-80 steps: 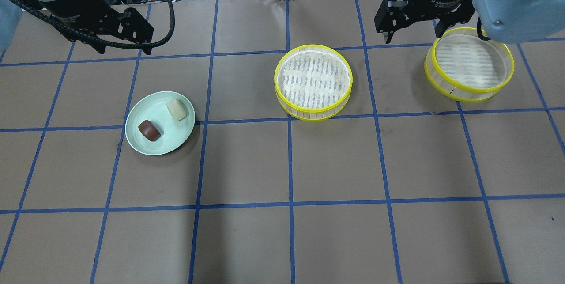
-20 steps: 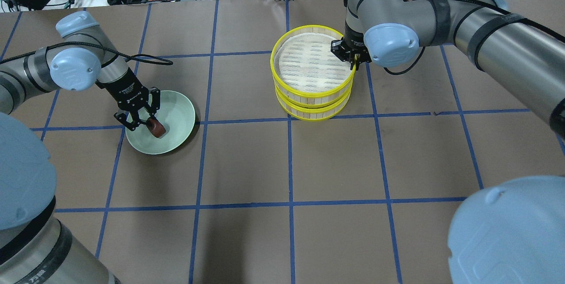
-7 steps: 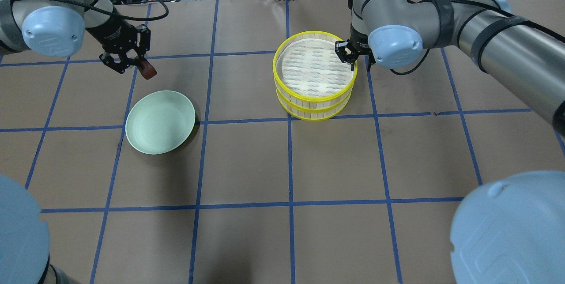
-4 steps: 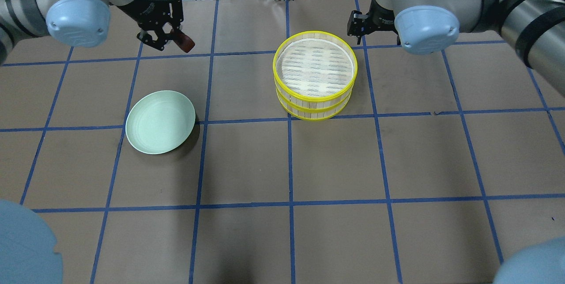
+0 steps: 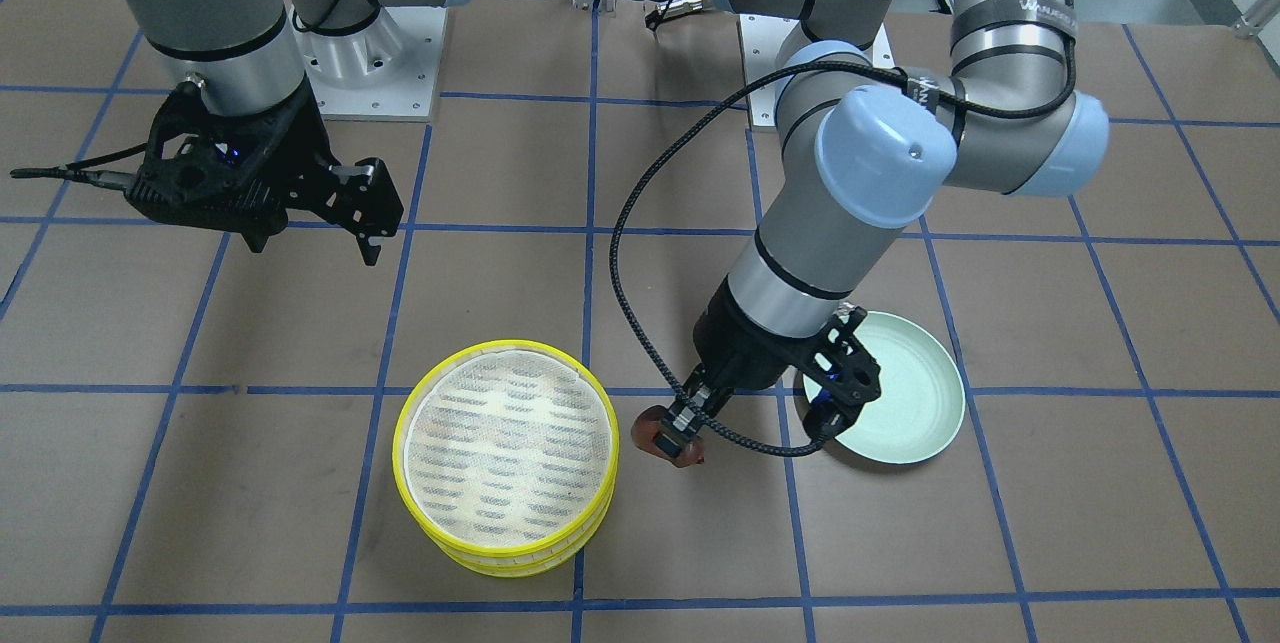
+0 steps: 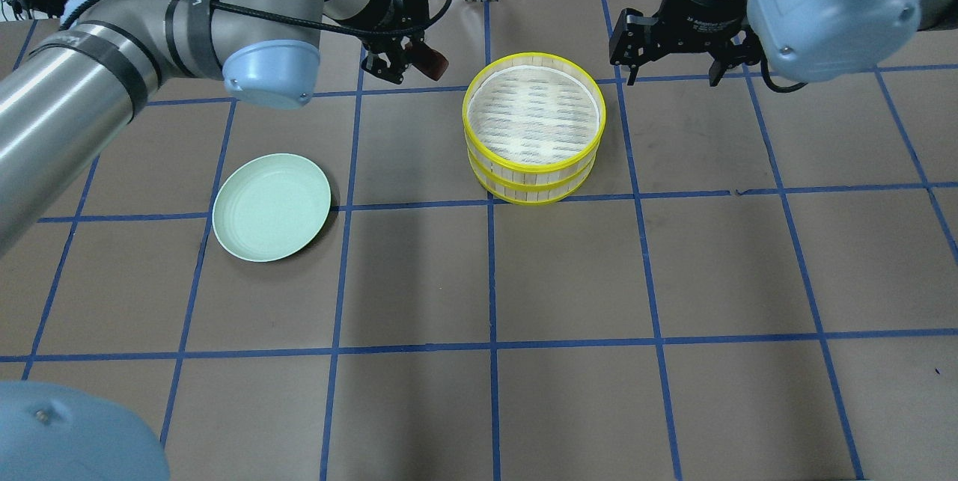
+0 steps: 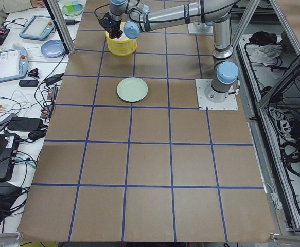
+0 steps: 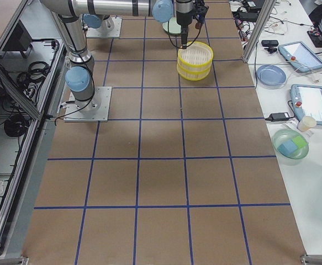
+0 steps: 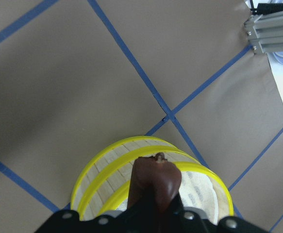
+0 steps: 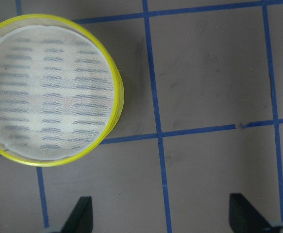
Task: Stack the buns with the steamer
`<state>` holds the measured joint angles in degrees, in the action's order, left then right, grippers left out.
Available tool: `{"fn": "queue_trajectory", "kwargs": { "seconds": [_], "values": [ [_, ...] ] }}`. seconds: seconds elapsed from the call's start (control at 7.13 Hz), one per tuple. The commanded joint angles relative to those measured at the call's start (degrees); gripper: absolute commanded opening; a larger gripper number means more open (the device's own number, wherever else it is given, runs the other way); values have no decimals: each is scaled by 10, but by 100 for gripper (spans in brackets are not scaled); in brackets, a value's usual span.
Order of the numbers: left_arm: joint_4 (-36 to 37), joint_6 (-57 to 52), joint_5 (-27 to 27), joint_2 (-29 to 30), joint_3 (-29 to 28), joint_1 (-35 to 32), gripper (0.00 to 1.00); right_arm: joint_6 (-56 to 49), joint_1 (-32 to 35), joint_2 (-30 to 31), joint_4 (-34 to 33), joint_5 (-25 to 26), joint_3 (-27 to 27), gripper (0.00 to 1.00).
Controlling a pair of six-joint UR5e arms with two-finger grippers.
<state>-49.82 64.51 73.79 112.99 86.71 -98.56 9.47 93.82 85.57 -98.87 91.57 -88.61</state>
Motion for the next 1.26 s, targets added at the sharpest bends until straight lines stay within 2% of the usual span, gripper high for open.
{"fn": "queue_trajectory", "kwargs": {
  "seconds": [0.0, 0.14, 0.28, 0.42, 0.56, 0.7, 0.98, 1.12],
  "values": [
    [55, 57, -1, 28, 3, -49, 0, -2, 4, 9, 54, -32, 23, 99],
    [55, 58, -1, 36, 7, -66, 0, -12, 4, 7, 92, -14, 32, 99],
    [55, 56, 4, 40, 12, -70, 6, -24, 2, 4, 68, -8, 33, 100],
    [55, 57, 6, 42, 18, -70, 35, -26, 0, 2, 65, -3, 29, 100],
    [59, 46, 6, 42, 19, -70, 78, -26, -2, 5, 63, -3, 30, 100],
    [65, 16, 5, 38, 19, -68, 100, -26, -2, 5, 62, -4, 29, 100],
    [59, 2, 0, 19, 9, -45, 100, -31, -3, 8, 42, -7, 27, 100],
    [35, -67, -26, 1, 7, 7, 100, -31, -3, 8, 42, -5, 28, 100]
  ]
}}
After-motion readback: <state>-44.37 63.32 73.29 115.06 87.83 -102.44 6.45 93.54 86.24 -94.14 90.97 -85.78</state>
